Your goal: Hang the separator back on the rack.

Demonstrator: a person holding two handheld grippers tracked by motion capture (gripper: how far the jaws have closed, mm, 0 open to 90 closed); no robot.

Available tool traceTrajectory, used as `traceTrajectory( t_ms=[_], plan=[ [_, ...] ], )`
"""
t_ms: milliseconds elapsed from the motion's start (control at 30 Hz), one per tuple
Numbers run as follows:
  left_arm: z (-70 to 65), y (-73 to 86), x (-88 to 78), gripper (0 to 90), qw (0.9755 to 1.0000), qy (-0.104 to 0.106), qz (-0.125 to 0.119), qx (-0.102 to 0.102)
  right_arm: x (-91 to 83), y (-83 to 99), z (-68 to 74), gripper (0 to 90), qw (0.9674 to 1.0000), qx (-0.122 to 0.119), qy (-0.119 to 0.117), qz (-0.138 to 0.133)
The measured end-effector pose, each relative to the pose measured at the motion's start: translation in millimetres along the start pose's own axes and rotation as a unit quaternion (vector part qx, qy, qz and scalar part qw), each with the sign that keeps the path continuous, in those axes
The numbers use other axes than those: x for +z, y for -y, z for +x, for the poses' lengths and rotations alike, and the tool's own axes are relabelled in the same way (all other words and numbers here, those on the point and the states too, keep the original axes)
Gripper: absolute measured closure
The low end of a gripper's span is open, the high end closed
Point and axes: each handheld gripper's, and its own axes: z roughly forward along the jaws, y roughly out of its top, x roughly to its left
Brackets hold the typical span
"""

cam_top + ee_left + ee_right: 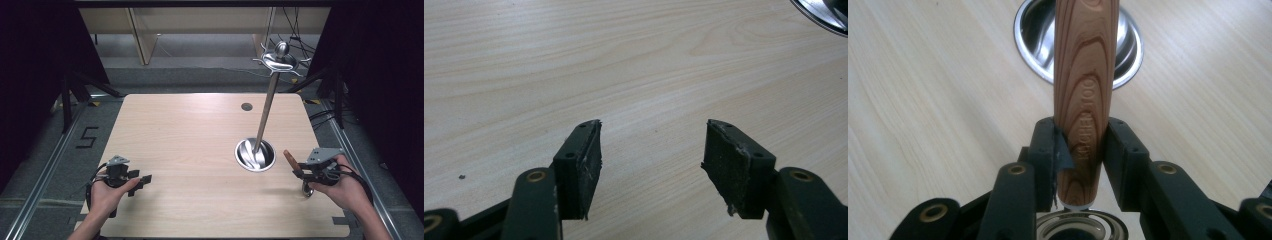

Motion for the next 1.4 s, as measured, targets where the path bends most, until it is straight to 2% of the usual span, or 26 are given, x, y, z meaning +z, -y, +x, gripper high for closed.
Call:
traceTrajectory(
  t_ms=[67, 100, 167, 267, 300, 467, 500, 533, 567, 733, 767, 800, 833, 933, 967, 1033, 1100, 1133, 1167, 1200, 1233, 1300, 1333, 1400],
  plan=[
    [0.2, -0.1, -0.3, 39.2, 1.0000, 0.001, 0.002, 0.002, -0.8, 1.2, 1.7, 68.9, 0.9998, 0.011, 0.004, -0.016],
    [-1.4, 0.1, 0.8, 39.2, 1.0000, 0.000, -0.007, -0.007, -3.8, 0.6, 0.5, 68.8, 0.9999, 0.014, -0.002, -0.008],
    [0.1, -0.2, -1.2, 39.1, 1.0000, -0.001, 0.002, 0.004, -5.3, 1.4, -1.3, 68.9, 0.9996, 0.015, 0.001, -0.024],
    [-0.1, -0.2, -1.1, 39.1, 1.0000, 0.000, 0.003, 0.002, -6.6, 2.0, -2.4, 68.9, 0.9990, 0.020, 0.005, -0.040],
    [-0.1, -0.1, -1.1, 39.1, 1.0000, 0.000, 0.004, 0.003, -7.4, 2.4, -0.8, 68.8, 0.9987, 0.032, 0.005, -0.039],
    [-0.3, -0.2, -0.7, 39.1, 1.0000, 0.000, -0.001, 0.001, -8.1, 2.8, -2.8, 68.9, 0.9978, 0.032, 0.010, -0.058],
    [-0.3, -0.1, -0.7, 39.1, 1.0000, 0.000, 0.001, 0.001, -8.3, 2.6, -3.1, 68.8, 0.9973, 0.034, 0.009, -0.064],
    [-0.2, -0.1, -0.9, 39.1, 1.0000, 0.000, 0.002, 0.001, -9.4, 2.4, -2.2, 68.8, 0.9969, 0.046, 0.009, -0.063],
    [-0.3, -0.1, -0.6, 39.1, 1.0000, 0.000, -0.001, 0.000, -9.9, 2.1, -2.6, 68.8, 0.9967, 0.045, 0.011, -0.067],
    [-0.1, -0.1, -1.0, 39.0, 1.0000, 0.001, 0.003, 0.002, -13.6, 0.0, -0.9, 68.9, 0.9930, 0.069, 0.012, -0.095],
    [-0.1, -0.2, -0.9, 39.0, 1.0000, 0.001, 0.003, 0.002, -14.9, -0.5, 0.0, 68.8, 0.9928, 0.078, 0.007, -0.091],
    [-0.1, -0.3, -0.8, 39.0, 1.0000, 0.001, 0.003, 0.002, -16.3, -1.1, -1.5, 68.8, 0.9919, 0.074, 0.007, -0.102],
    [-0.1, -0.3, -0.8, 39.0, 1.0000, 0.001, 0.002, 0.003, -16.3, -1.1, -1.5, 68.8, 0.9919, 0.074, 0.007, -0.102],
    [-0.3, 0.0, -0.7, 39.0, 1.0000, 0.000, 0.002, 0.002, -18.3, -2.2, 0.1, 68.9, 0.9897, 0.089, 0.007, -0.112],
    [-1.4, 0.1, 0.8, 39.0, 0.9999, 0.000, -0.007, -0.007, -19.6, -3.2, 0.6, 68.9, 0.9876, 0.098, 0.012, -0.123],
    [-1.4, 0.1, 1.1, 39.0, 0.9999, -0.003, -0.009, -0.009, -20.4, -3.5, 0.1, 68.9, 0.9875, 0.097, 0.012, -0.123],
    [0.0, -0.1, -0.8, 39.0, 1.0000, 0.000, 0.000, 0.002, -22.2, -4.7, -0.9, 68.8, 0.9859, 0.096, 0.019, -0.136],
    [-0.6, 0.0, -0.4, 39.0, 1.0000, 0.000, -0.002, -0.002, -24.4, -5.9, 1.5, 68.8, 0.9848, 0.113, 0.011, -0.132],
    [-0.3, 0.0, -0.5, 39.0, 1.0000, 0.000, -0.002, 0.000, -24.4, -6.9, -0.3, 68.8, 0.9833, 0.104, 0.017, -0.148],
    [-0.2, -0.1, -0.6, 39.0, 1.0000, 0.000, -0.001, 0.001, -25.6, -7.3, 0.5, 68.8, 0.9830, 0.111, 0.015, -0.145],
    [-0.3, -0.1, -0.6, 39.0, 1.0000, 0.000, -0.002, 0.000, -27.3, -8.3, 3.1, 68.8, 0.9812, 0.130, 0.008, -0.143],
    [-0.3, 0.0, -0.5, 39.0, 1.0000, 0.000, -0.002, 0.000, -27.4, -9.6, 1.4, 68.8, 0.9791, 0.126, 0.015, -0.159],
    [-0.3, 0.0, -0.6, 39.0, 1.0000, 0.001, -0.003, 0.000, -27.7, -10.1, 0.4, 68.8, 0.9793, 0.122, 0.016, -0.160],
    [-0.3, -0.1, -0.6, 38.9, 1.0000, 0.002, -0.003, 0.000, -30.0, -11.4, 1.5, 68.8, 0.9787, 0.130, 0.020, -0.158]
  ],
)
